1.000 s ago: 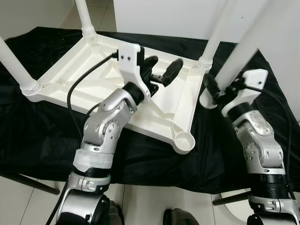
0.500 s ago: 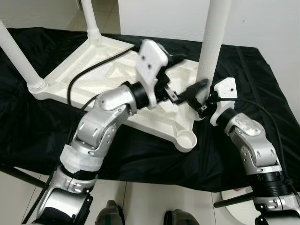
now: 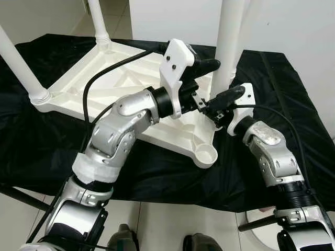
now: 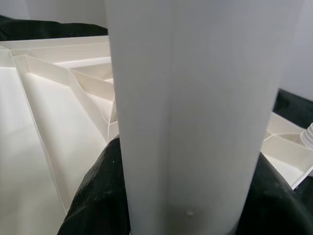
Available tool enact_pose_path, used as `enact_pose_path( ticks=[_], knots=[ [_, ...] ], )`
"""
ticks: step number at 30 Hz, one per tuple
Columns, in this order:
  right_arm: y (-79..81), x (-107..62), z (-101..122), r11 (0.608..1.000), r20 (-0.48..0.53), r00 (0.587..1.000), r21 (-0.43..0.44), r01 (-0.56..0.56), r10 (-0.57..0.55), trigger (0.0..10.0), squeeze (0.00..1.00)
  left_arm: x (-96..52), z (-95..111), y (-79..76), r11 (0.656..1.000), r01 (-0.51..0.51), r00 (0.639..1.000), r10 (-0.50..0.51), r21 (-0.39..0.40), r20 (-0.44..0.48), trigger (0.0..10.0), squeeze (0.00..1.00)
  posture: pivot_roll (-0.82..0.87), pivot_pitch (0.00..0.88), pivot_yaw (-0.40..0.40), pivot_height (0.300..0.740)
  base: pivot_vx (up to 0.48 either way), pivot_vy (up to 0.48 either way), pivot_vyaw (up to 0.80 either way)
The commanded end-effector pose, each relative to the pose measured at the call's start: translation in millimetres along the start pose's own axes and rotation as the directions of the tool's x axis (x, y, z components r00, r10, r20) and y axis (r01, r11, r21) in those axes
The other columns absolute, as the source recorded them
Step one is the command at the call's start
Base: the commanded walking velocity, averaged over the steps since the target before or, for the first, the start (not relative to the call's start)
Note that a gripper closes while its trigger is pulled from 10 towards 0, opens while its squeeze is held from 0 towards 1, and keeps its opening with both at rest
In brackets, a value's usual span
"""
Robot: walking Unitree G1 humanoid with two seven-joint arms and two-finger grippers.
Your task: Building children table
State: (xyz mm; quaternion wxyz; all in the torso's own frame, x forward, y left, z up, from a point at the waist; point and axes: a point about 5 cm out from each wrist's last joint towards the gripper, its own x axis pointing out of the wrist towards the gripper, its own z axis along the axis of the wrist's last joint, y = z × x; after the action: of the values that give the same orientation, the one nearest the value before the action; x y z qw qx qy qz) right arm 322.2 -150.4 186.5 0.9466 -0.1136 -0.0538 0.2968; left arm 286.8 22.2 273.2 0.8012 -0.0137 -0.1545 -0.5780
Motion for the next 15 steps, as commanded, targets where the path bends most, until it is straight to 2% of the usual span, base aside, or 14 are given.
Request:
enact_pose_path(
  ticks=[1, 2, 3, 4, 8, 9, 11, 12, 15],
  knots=[
    [9.4, 6.6, 12, 0.997, 0.058, 0.997, -0.054, -0.054, 0.058, 10.0, 0.00, 2.4, -6, 3.4, 1.000, -0.024, 0.999, 0.024, -0.007, -0.043, 10.0, 0.00, -0.06, 0.034, 0.026, 0.740, 0.000, 0.000, 0.00],
    [10.1, 7.9, 10, 0.998, 0.064, 0.997, -0.040, -0.047, 0.050, 10.0, 0.00, -1.9, -9, 15.7, 0.994, -0.099, 0.994, 0.097, -0.041, -0.053, 10.0, 0.00, -0.06, 0.031, 0.031, 0.740, 0.000, 0.000, 0.00],
    [10.1, 7.9, 10, 0.998, 0.064, 0.997, -0.040, -0.047, 0.050, 10.0, 0.00, -1.9, -9, 15.7, 0.994, -0.099, 0.994, 0.097, -0.041, -0.053, 10.0, 0.00, -0.06, 0.031, 0.031, 0.740, 0.000, 0.000, 0.00],
    [10.2, 9.2, 9, 0.999, 0.075, 0.997, -0.027, -0.032, 0.034, 10.0, 0.00, -5.9, -11, 23.9, 0.988, -0.145, 0.988, 0.141, -0.053, -0.069, 10.0, 0.00, -0.07, 0.029, 0.031, 0.740, 0.000, 0.000, 0.00],
    [6.7, 11.7, 9, 1.000, 0.093, 0.996, -0.019, 0.012, -0.010, 10.0, 0.00, -11.4, -14, 31.2, 0.982, -0.179, 0.980, 0.173, -0.055, -0.094, 10.0, 0.00, -0.07, 0.023, 0.033, 0.740, 0.000, 0.000, 0.00],
    [-2.0, 13.3, 10, 0.995, 0.107, 0.990, -0.015, 0.097, -0.094, 10.0, 0.00, -13.7, -12, 34.2, 0.980, -0.195, 0.978, 0.191, -0.042, -0.077, 10.0, 0.00, -0.07, 0.013, 0.030, 0.740, 0.000, 0.000, 0.00],
    [-2.0, 13.3, 10, 0.995, 0.107, 0.990, -0.015, 0.097, -0.094, 10.0, 0.00, -13.7, -12, 34.2, 0.980, -0.195, 0.978, 0.191, -0.042, -0.077, 10.0, 0.00, -0.07, 0.013, 0.030, 0.740, 0.000, 0.000, 0.00],
    [-8.3, 14.2, 11, 0.988, 0.115, 0.982, 0.010, 0.152, -0.152, 10.0, 0.00, -15.0, -10, 36.3, 0.977, -0.205, 0.978, 0.201, -0.062, -0.063, 10.0, 0.00, -0.07, 0.007, 0.025, 0.740, 0.000, 0.000, 0.00],
    [-5.0, 14.8, 11, 0.994, 0.123, 0.987, 0.006, 0.105, -0.105, 10.0, 0.00, -10.3, -4, 38.9, 0.971, -0.228, 0.974, 0.226, -0.073, -0.031, 10.0, 0.00, -0.06, 0.000, 0.019, 0.740, 0.000, 0.000, 0.00]
  ],
)
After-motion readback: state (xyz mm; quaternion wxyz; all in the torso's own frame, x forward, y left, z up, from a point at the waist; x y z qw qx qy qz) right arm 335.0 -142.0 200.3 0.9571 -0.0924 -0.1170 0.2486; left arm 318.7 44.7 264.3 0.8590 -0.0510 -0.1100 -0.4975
